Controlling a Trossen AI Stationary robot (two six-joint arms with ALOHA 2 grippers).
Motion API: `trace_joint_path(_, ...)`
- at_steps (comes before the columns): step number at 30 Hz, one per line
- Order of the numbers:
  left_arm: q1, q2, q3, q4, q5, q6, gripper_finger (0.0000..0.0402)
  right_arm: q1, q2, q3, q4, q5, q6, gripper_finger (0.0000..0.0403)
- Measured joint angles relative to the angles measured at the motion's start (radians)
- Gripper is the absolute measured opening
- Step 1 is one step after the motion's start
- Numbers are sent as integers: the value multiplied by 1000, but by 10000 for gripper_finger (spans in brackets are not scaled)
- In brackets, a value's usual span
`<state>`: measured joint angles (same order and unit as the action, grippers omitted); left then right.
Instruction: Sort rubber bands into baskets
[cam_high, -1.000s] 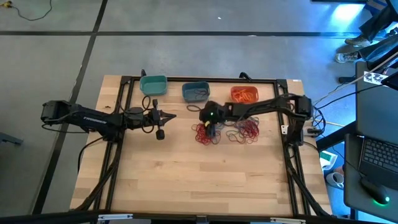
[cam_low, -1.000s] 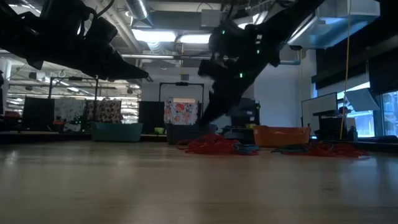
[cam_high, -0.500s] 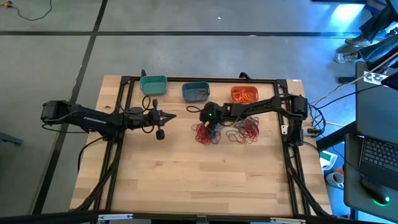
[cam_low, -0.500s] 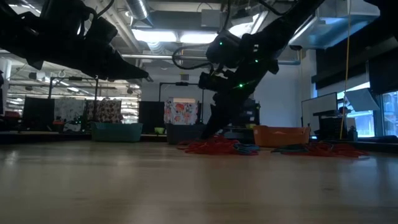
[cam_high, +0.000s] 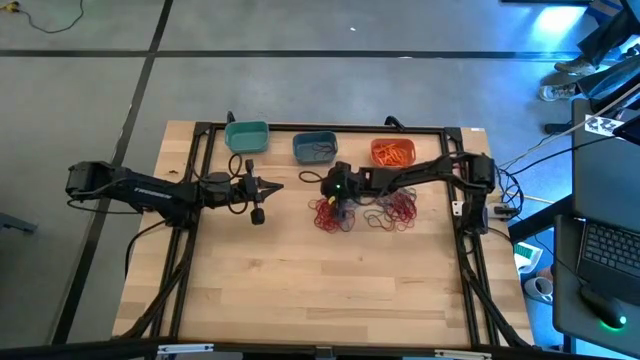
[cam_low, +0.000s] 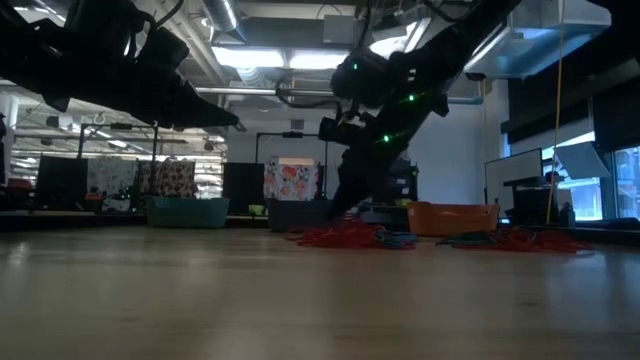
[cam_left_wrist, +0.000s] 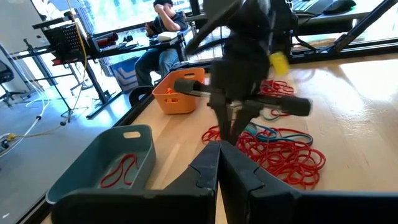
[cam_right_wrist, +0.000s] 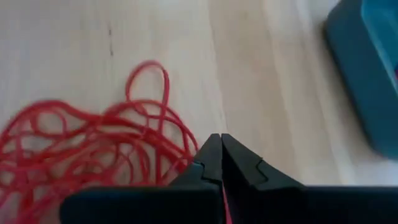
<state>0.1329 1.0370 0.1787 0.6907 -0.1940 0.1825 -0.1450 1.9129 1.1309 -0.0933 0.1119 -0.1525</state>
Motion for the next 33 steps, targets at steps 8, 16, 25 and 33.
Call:
trace_joint_path(8, 0, 0, 0, 0, 0, 2, 5, 102, -41, 47, -24, 31, 65, 9)
trace_joint_path(16, 0, 0, 0, -7, 0, -1, 5, 113, -41, 55, -170, 212, 101, 110)
trace_joint_path(25, 0, 0, 0, -6, 0, -2, 5, 106, -25, 19, -190, 164, 88, 179)
trace_joint_path(33, 0, 0, 0, -1, 0, -1, 5, 97, -14, 16, -125, 304, 29, 167)
